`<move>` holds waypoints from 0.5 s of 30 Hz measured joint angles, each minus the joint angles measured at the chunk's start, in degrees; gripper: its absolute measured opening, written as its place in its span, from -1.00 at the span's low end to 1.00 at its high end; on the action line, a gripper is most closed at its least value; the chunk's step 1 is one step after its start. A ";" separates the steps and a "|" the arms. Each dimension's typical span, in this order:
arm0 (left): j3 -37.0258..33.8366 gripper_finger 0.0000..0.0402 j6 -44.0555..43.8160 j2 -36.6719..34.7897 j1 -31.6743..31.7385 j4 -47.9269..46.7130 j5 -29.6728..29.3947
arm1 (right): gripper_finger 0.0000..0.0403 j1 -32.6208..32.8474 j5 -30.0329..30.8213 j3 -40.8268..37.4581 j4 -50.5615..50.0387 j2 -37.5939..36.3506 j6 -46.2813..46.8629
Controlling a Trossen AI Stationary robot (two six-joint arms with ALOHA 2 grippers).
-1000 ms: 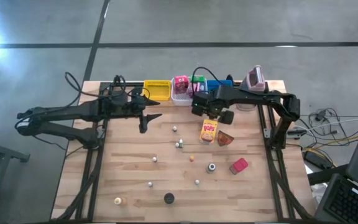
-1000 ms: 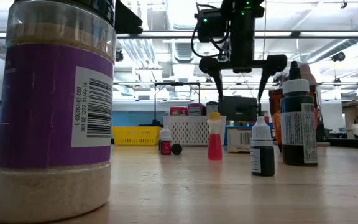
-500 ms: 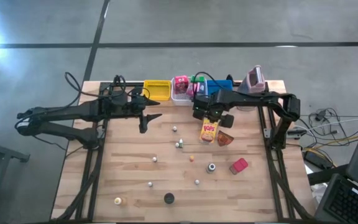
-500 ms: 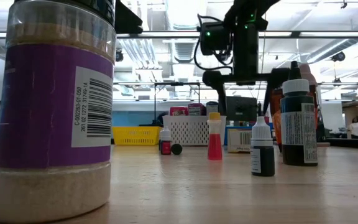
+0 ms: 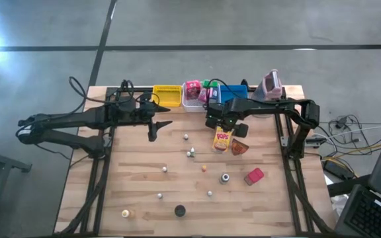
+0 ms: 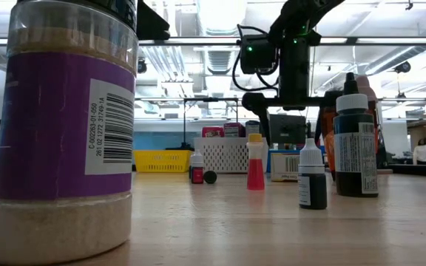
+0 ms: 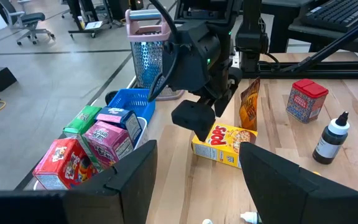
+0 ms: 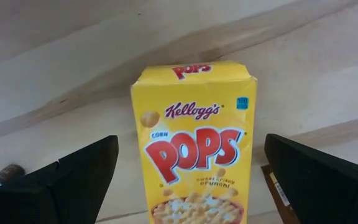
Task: Pick & Place Kitchen Items
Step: Put the yellow cereal box into the white basket
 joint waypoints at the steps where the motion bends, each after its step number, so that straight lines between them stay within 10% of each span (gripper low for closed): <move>1: 0.00 0.17 0.00 0.00 0.00 0.01 0.00 | 0.99 0.00 0.07 -0.43 0.46 0.00 0.02; 15: 0.00 0.17 0.00 0.02 0.00 0.00 0.00 | 0.99 -2.38 -0.21 -6.94 10.43 0.00 -2.67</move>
